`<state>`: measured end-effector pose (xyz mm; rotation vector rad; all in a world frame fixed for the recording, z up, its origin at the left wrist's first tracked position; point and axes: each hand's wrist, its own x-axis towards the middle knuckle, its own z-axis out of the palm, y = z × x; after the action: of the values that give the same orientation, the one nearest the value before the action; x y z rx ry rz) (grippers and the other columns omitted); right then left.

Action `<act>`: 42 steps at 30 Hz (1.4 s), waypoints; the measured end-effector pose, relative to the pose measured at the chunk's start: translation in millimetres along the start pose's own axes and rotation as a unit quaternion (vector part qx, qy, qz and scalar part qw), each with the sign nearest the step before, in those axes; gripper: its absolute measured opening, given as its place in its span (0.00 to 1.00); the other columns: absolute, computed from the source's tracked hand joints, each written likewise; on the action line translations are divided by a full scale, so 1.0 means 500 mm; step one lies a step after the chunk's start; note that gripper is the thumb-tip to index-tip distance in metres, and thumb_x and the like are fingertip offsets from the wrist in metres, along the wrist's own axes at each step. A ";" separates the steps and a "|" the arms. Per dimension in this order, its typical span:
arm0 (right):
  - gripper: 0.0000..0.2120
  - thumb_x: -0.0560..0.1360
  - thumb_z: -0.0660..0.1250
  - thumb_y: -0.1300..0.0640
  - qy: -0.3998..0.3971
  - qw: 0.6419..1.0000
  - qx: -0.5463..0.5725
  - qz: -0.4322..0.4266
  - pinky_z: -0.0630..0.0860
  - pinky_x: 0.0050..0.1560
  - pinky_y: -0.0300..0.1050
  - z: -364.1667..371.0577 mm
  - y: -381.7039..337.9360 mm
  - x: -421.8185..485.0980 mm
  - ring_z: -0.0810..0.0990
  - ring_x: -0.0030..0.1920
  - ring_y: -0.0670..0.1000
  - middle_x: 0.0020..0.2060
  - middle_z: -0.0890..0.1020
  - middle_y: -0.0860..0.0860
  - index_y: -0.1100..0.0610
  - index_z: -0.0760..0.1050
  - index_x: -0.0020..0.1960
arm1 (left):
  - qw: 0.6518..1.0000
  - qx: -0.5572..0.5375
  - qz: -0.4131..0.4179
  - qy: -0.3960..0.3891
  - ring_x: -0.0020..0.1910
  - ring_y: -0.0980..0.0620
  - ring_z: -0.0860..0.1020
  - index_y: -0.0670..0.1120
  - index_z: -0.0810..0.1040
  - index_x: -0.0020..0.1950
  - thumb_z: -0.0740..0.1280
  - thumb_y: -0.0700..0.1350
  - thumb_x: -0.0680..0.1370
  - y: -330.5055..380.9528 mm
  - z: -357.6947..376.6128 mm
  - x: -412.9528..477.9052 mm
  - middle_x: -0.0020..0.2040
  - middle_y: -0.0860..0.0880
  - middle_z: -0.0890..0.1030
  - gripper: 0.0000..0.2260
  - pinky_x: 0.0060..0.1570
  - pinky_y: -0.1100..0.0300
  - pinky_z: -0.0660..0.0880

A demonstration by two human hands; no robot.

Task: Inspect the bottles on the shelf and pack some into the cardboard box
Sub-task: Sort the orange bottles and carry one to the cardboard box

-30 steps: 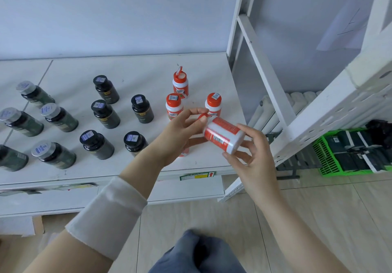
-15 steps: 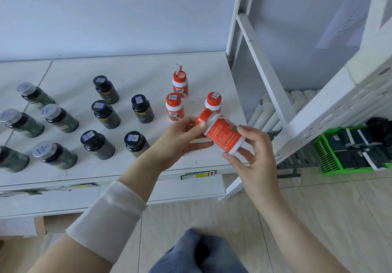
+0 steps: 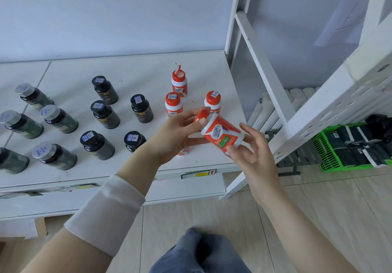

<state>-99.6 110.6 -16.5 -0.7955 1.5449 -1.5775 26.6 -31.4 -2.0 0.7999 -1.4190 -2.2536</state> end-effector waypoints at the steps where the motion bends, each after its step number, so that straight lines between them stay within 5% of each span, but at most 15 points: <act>1: 0.19 0.69 0.70 0.61 -0.007 1.000 0.002 0.015 0.77 0.44 0.33 -0.002 0.002 0.002 0.80 0.51 0.40 0.54 0.78 0.44 0.46 0.70 0.56 | 1.000 0.011 0.002 0.005 0.55 0.47 0.80 0.47 0.75 0.58 0.65 0.44 0.73 0.005 0.000 0.003 0.56 0.47 0.80 0.14 0.50 0.56 0.79; 7: 0.21 0.68 0.72 0.60 0.003 0.997 0.024 0.067 0.79 0.45 0.38 -0.006 0.010 0.017 0.81 0.52 0.45 0.54 0.79 0.47 0.55 0.71 0.59 | 0.996 0.081 -0.005 0.035 0.54 0.48 0.80 0.46 0.75 0.58 0.64 0.42 0.76 0.017 0.003 0.025 0.55 0.48 0.80 0.11 0.52 0.52 0.79; 13: 0.23 0.62 0.75 0.52 0.065 0.995 -0.037 0.060 0.80 0.50 0.48 0.001 -0.002 0.019 0.81 0.51 0.48 0.51 0.79 0.45 0.52 0.72 0.54 | 0.995 0.067 -0.060 0.049 0.52 0.47 0.81 0.44 0.75 0.60 0.62 0.46 0.78 0.015 0.014 0.049 0.56 0.43 0.80 0.13 0.50 0.55 0.80; 18: 0.25 0.63 0.76 0.50 0.143 0.971 -0.188 -0.015 0.75 0.39 0.28 0.018 -0.018 0.019 0.79 0.46 0.44 0.53 0.78 0.50 0.52 0.74 0.58 | 0.982 -0.104 -0.142 0.068 0.39 0.50 0.83 0.36 0.72 0.62 0.59 0.43 0.80 -0.005 0.032 0.061 0.47 0.42 0.81 0.15 0.40 0.57 0.81; 23: 0.28 0.62 0.77 0.50 0.161 0.953 -0.249 -0.060 0.71 0.38 0.22 0.025 -0.026 0.025 0.77 0.42 0.43 0.51 0.75 0.51 0.55 0.75 0.60 | 0.970 -0.159 -0.165 0.086 0.35 0.48 0.84 0.36 0.73 0.59 0.60 0.42 0.79 -0.015 0.033 0.068 0.39 0.41 0.83 0.12 0.37 0.56 0.81; 27: 0.25 0.64 0.76 0.52 0.122 0.965 -0.231 -0.016 0.71 0.37 0.21 0.013 -0.011 0.021 0.76 0.43 0.37 0.52 0.77 0.49 0.55 0.74 0.59 | 0.983 -0.090 -0.142 0.075 0.46 0.47 0.82 0.38 0.73 0.62 0.62 0.42 0.78 0.000 0.023 0.071 0.50 0.42 0.81 0.14 0.44 0.54 0.81; 32: 0.27 0.65 0.76 0.57 0.048 0.964 -0.257 0.049 0.71 0.40 0.21 -0.011 0.020 0.029 0.76 0.49 0.45 0.54 0.77 0.48 0.58 0.70 0.60 | 0.983 0.151 -0.073 0.069 0.53 0.48 0.79 0.45 0.74 0.62 0.68 0.40 0.75 0.006 0.039 0.072 0.55 0.47 0.79 0.16 0.47 0.60 0.80; 35: 0.33 0.66 0.75 0.57 0.033 0.925 -0.379 0.023 0.71 0.59 0.40 -0.033 0.030 0.044 0.71 0.62 0.52 0.64 0.71 0.55 0.58 0.65 0.66 | 0.933 0.352 0.028 0.069 0.54 0.52 0.78 0.47 0.75 0.60 0.72 0.39 0.72 -0.017 0.057 0.077 0.56 0.47 0.79 0.18 0.52 0.64 0.77; 37: 0.33 0.68 0.74 0.59 0.016 0.873 -0.487 -0.021 0.67 0.62 0.44 -0.046 0.025 0.051 0.67 0.65 0.55 0.65 0.67 0.57 0.59 0.63 0.68 | 0.881 0.463 0.055 0.077 0.57 0.51 0.77 0.45 0.75 0.61 0.72 0.38 0.71 -0.040 0.065 0.083 0.59 0.47 0.79 0.20 0.59 0.58 0.72; 42: 0.31 0.68 0.73 0.64 -0.028 0.762 -0.640 -0.092 0.67 0.60 0.50 -0.060 0.018 0.074 0.66 0.64 0.62 0.65 0.66 0.62 0.63 0.64 0.67 | 0.865 0.485 0.073 0.106 0.58 0.48 0.74 0.43 0.73 0.60 0.73 0.36 0.70 -0.086 0.071 0.095 0.60 0.45 0.76 0.20 0.57 0.65 0.67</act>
<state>-142.9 94.4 -30.4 -1.6974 2.4897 -0.3376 -32.7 -15.2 -41.5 1.1052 -2.3903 -1.1715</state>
